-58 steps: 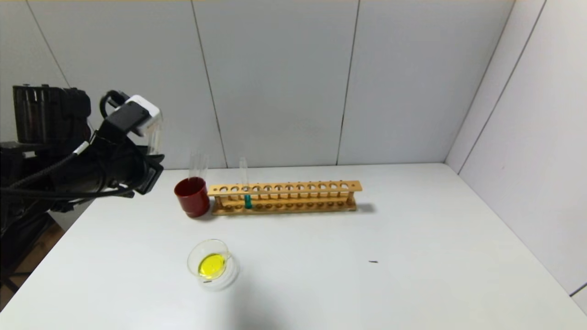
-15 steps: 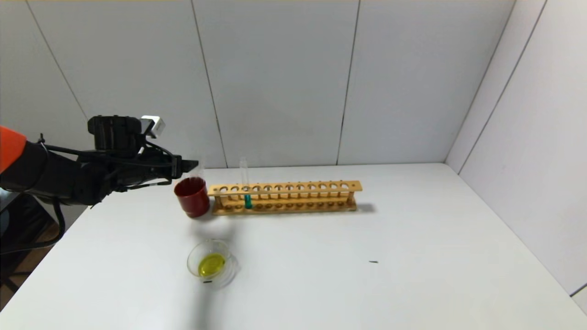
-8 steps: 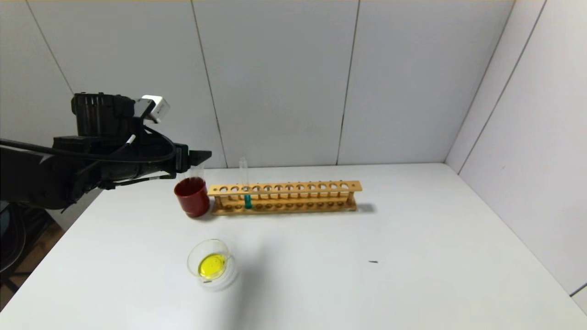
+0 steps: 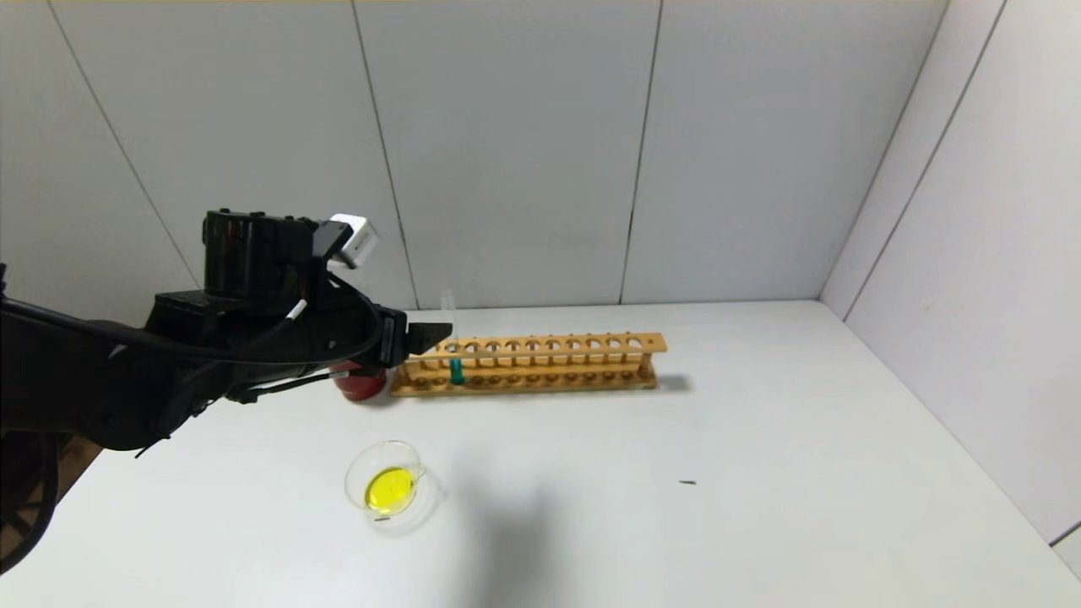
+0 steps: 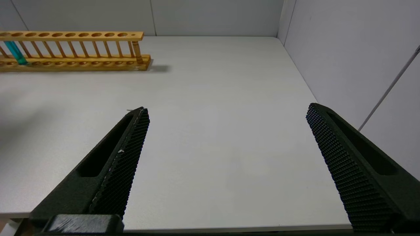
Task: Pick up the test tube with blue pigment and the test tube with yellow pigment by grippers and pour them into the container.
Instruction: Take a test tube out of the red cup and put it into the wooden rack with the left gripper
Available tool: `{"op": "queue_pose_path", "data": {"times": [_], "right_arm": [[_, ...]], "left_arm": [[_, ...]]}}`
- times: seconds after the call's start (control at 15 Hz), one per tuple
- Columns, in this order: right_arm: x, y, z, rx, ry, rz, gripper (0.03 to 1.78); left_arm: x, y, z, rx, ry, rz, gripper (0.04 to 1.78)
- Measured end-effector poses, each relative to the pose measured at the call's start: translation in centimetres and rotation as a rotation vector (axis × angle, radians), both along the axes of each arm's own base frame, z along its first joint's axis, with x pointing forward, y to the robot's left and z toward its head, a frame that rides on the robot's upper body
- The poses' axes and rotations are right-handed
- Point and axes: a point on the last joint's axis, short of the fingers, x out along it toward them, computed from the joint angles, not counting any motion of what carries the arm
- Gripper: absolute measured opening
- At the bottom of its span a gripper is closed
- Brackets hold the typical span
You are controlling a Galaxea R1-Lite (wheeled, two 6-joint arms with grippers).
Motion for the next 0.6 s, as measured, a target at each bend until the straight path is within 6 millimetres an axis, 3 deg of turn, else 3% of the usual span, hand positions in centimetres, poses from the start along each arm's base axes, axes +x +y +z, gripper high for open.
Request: {"op": "queue_pose_path", "data": {"times": [0.27,0.6], "right_arm": [[0.0,0.0,0.0,0.000,0.000,0.000,1.75],[0.0,0.0,0.0,0.000,0.000,0.000,1.75]], "left_arm": [[1.6,-1.3,-1.9,0.007,0.003,-0.022,1.75],[5.5,-2.7,-4.9,0.017,0.009,-0.010,1.75]]}}
